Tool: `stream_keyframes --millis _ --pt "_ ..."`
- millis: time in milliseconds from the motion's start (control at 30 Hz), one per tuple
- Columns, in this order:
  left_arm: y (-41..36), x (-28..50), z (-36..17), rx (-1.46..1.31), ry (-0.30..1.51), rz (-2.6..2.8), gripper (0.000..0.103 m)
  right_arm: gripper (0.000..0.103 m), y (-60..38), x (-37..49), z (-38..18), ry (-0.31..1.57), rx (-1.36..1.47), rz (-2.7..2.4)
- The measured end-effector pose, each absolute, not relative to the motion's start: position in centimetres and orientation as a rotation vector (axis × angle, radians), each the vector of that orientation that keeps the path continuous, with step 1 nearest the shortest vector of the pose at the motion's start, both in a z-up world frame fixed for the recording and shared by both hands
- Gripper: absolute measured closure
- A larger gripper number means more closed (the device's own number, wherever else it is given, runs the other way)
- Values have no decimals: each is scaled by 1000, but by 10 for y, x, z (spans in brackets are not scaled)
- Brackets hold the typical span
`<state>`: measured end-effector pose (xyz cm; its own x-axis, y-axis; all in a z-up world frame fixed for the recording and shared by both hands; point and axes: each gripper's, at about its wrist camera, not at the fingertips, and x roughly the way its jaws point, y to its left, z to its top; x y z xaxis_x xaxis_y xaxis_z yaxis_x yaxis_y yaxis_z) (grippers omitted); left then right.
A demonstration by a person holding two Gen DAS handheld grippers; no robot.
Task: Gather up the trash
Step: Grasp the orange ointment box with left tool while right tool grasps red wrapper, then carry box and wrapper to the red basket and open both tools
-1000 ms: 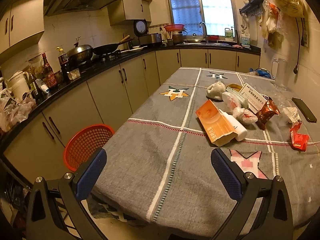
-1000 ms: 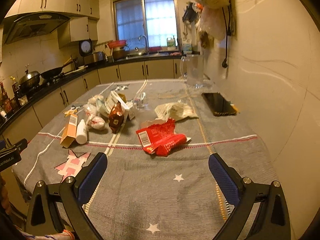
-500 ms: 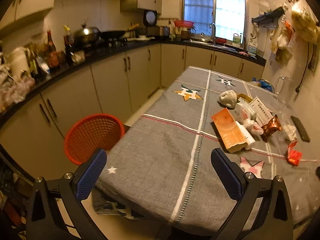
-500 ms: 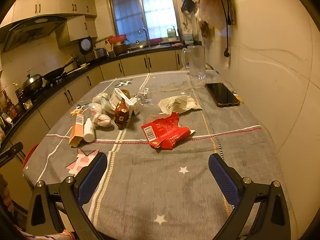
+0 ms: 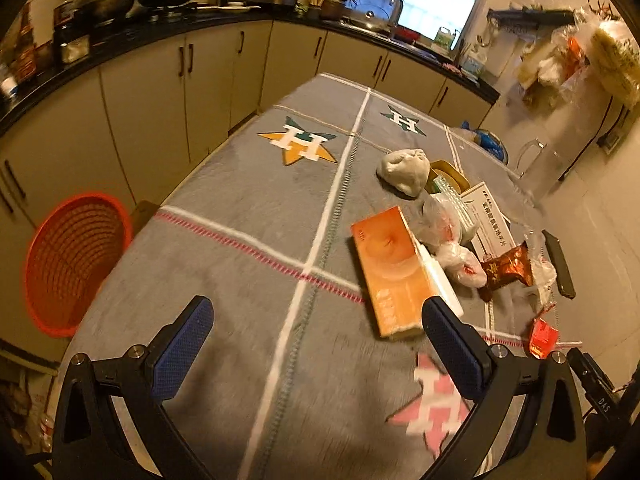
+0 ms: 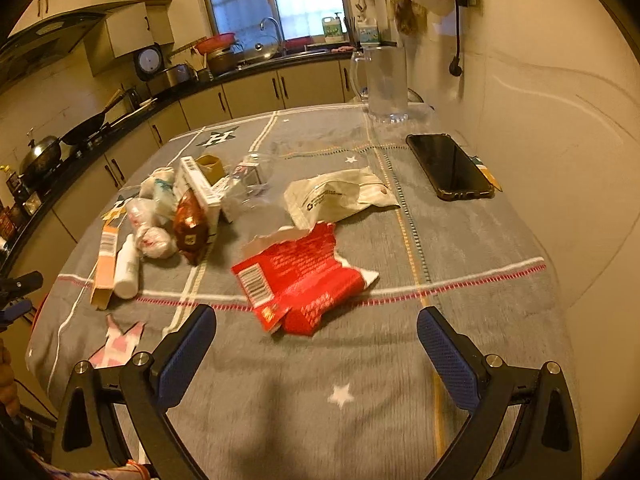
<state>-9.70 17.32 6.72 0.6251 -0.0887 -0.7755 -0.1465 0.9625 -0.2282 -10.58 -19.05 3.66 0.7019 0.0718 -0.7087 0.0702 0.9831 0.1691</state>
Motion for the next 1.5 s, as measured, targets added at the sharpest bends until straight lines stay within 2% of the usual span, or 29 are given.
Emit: stream_keyframes --millis 300,500,567,600,633,667,700,733,767,900,1167,1500 --pt "144 -38 38 -247 998 4 0 1 -202 -64 12 863 244 9" --pt "128 -16 24 -241 1034 -33 0 7 -196 -48 2 886 220 15" --pt "125 -14 22 -264 1039 -53 1 15 -195 -45 0 898 227 21" --pt "123 -14 23 -271 1033 -66 9 18 -195 -45 -1 901 228 20" --pt "122 -15 24 -277 1024 -88 24 22 -194 -45 -1 894 220 13" --pt "120 -17 26 -294 1020 -127 33 37 -193 -45 -1 893 218 17" --pt "119 -17 29 -312 1023 -152 50 45 -192 -46 -1 891 217 21" --pt "117 -18 30 -321 1025 -163 51 60 -192 -46 -1 894 222 30" --pt "115 -20 32 -303 1029 -154 51 68 -192 -46 -1 896 237 46" --pt "112 -30 35 -282 1002 -152 52 82 -190 -54 6 867 277 101" --pt "144 -70 59 -321 894 -105 52 83 -172 -83 34 790 240 144" --pt "267 -142 82 -379 758 95 52 83 -109 -91 68 774 164 281"
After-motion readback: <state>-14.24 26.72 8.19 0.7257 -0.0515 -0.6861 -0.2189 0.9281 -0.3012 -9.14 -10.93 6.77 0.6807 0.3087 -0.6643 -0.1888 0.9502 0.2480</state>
